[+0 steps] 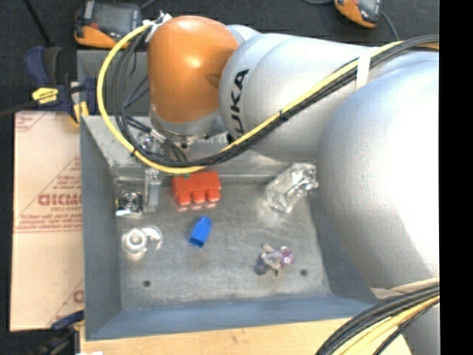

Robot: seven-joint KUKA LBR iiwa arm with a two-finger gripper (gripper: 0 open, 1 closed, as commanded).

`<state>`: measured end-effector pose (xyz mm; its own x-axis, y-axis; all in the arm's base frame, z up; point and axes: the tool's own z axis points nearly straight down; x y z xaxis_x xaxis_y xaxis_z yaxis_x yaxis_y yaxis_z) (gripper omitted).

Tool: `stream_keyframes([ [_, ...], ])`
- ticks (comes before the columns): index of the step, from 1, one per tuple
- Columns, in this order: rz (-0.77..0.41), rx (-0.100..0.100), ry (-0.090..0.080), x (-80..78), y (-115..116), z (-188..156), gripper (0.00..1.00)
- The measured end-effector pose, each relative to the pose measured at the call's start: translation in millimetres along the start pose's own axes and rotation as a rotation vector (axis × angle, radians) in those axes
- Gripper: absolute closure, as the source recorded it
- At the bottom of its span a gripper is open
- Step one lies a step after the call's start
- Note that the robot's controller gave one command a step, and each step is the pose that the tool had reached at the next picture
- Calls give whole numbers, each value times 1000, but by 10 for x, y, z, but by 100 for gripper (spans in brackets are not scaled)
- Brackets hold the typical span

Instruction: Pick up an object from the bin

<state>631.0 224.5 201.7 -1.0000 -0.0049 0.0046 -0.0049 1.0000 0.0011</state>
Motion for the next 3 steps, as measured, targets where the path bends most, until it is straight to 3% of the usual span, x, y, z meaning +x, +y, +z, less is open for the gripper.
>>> stream_keyframes([
  [1,332,-1,-3,109,-466,1319,0],
  [2,408,-2,-8,56,-1454,1290,0],
  [3,151,1,-11,588,-1446,1296,0],
])
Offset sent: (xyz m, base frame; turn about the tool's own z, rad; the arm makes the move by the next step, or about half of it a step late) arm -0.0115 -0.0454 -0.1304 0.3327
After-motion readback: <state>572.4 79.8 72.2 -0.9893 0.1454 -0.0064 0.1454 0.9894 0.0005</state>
